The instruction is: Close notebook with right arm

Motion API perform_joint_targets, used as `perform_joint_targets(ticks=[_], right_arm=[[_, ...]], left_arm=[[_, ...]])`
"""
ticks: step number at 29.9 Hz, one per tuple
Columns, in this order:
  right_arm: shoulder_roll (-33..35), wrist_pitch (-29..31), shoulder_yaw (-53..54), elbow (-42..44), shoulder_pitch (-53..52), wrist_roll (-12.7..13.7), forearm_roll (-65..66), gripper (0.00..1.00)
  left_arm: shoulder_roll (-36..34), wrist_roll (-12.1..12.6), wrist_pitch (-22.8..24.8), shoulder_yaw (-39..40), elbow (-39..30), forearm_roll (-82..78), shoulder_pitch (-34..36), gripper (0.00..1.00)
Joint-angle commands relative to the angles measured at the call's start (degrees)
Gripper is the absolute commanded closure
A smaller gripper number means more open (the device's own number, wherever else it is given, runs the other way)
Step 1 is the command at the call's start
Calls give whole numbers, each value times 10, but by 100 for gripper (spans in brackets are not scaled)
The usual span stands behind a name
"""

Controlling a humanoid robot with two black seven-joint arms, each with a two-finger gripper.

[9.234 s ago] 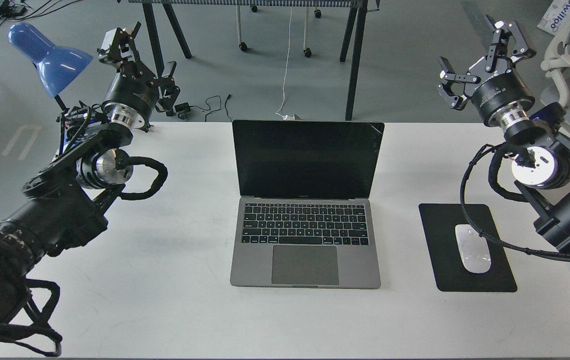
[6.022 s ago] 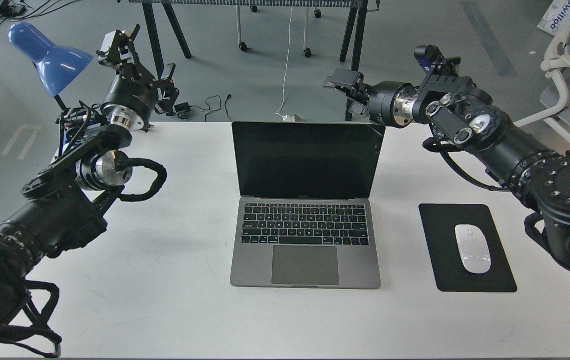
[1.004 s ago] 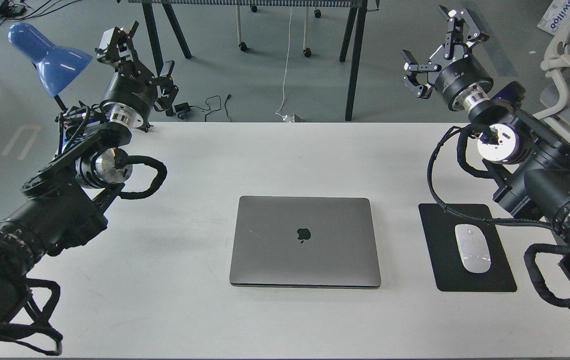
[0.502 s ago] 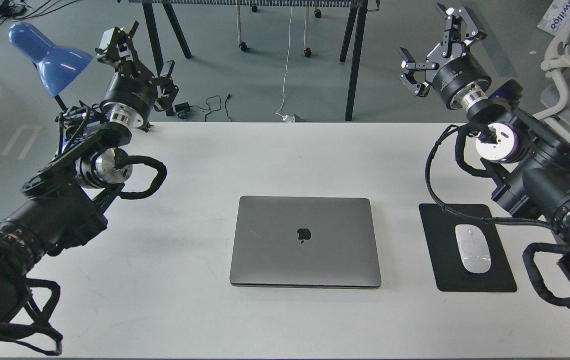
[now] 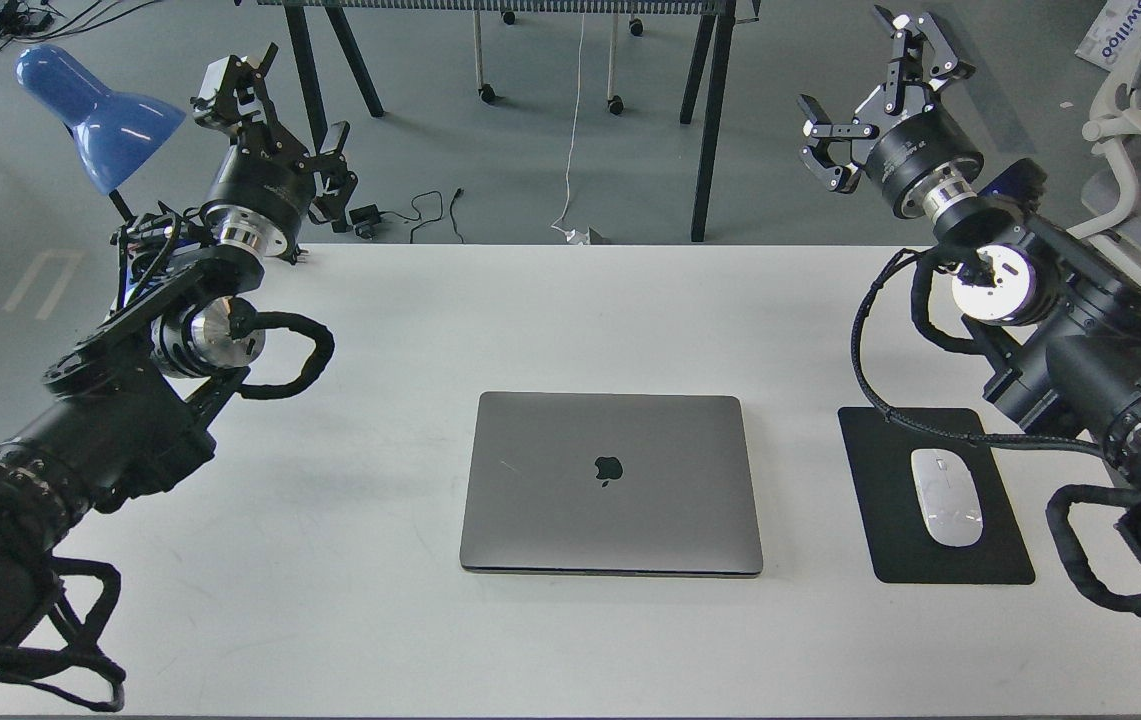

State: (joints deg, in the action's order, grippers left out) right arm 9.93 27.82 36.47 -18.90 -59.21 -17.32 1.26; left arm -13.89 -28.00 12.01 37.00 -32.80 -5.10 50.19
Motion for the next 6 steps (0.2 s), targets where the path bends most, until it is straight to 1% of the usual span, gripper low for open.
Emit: perform_joint_targets(ticks=[1, 6], right_arm=[[0, 0, 0, 0, 1, 0, 1, 0], [0, -2, 0, 0, 0, 0, 0, 0]], left_arm=[[0, 0, 0, 0, 0, 0, 0, 0], [0, 0, 0, 0, 0, 0, 0, 0]])
